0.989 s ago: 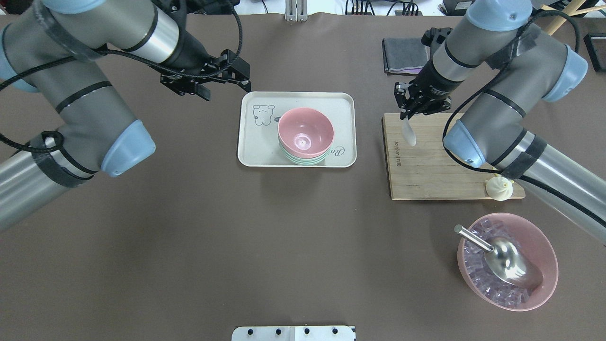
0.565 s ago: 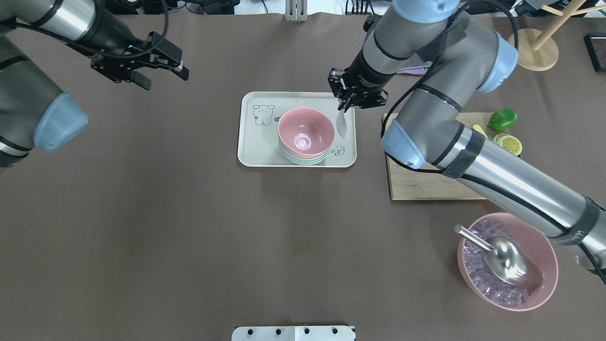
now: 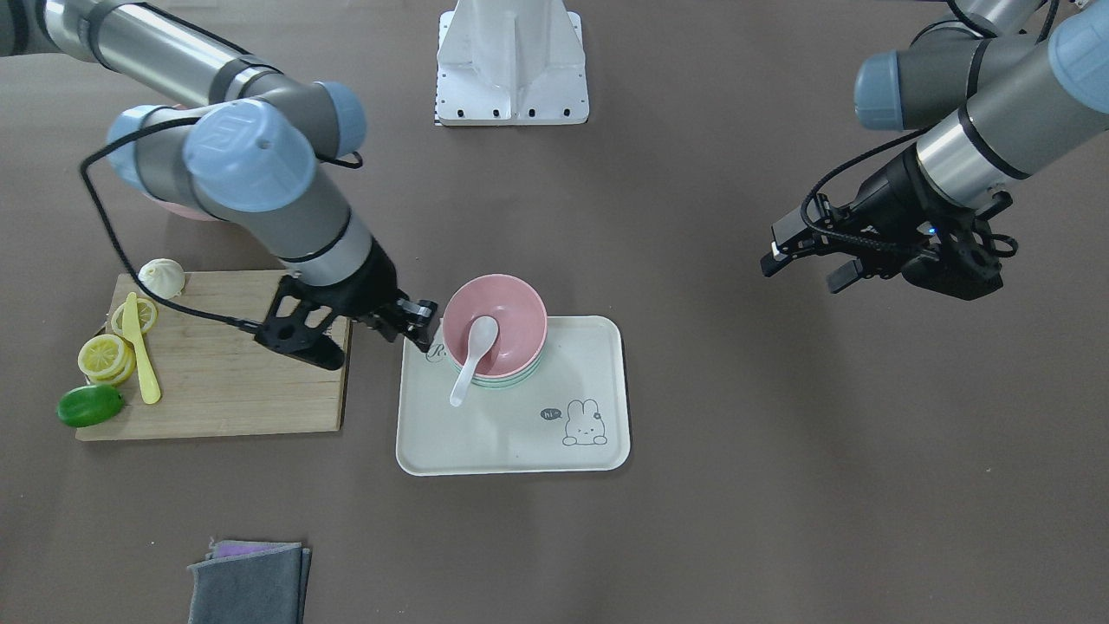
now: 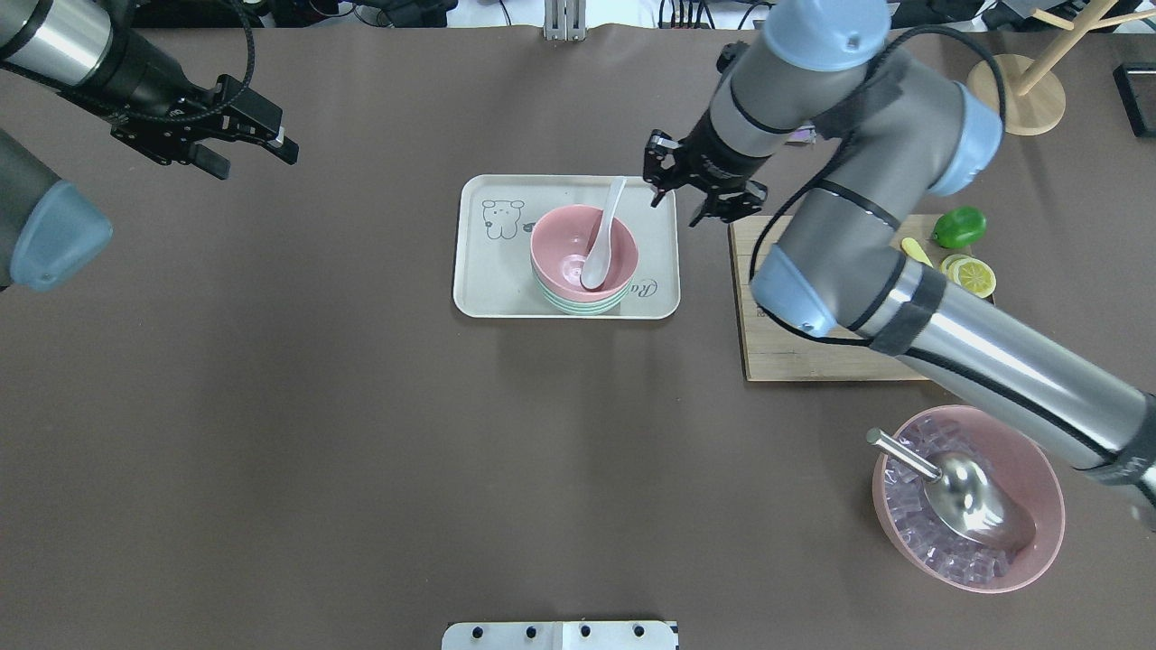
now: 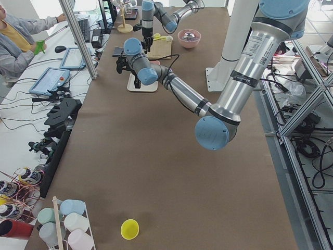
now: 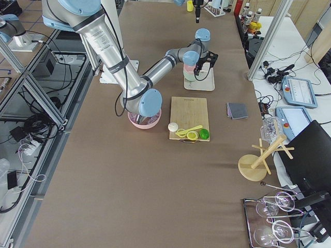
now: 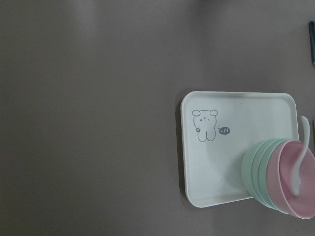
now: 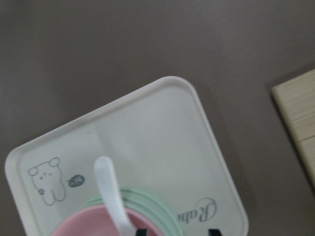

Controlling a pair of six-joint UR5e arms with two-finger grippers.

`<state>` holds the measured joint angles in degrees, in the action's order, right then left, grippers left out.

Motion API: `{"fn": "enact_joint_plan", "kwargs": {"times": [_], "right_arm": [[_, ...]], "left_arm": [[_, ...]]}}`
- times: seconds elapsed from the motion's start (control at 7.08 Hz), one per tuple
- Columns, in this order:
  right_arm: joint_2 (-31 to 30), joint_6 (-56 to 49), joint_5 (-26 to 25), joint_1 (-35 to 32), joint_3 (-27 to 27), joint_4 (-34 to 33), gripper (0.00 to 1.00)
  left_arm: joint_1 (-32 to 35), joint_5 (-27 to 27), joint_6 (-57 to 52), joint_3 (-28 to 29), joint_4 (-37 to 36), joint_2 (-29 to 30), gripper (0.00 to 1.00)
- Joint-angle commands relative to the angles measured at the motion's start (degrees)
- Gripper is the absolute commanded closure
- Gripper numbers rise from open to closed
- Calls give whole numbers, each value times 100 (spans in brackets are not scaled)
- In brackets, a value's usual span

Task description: Stack pink bowl on green and place spoon

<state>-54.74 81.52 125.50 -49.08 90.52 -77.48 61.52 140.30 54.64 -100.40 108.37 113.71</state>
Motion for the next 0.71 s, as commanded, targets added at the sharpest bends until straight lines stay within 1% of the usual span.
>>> {"fn": "enact_joint_plan", "kwargs": {"times": [0.0,0.14,0.28,0.42,0.57], "right_arm": [[-1228,-1972,1174,-1534,309,-74,0],[-1685,-3340,1161,-2056,99,-127,0],[-1785,-4981,1196,-2679,-590,-144,0],[-1803,-6293,1127,-3094,-1163,-145,0],[-1786,-7098,1083,-3386,-1455,-145,0]], "left_arm": [[192,-38,-94,-41,-8,-330,2],[411,-90,-625,-206,9,-819,2],[831,-99,-1892,-243,-8,-1442,2],[1244,-238,-3253,-199,-43,-1996,2],[1344,-1441,-3894,-269,-35,-2576,2]]}}
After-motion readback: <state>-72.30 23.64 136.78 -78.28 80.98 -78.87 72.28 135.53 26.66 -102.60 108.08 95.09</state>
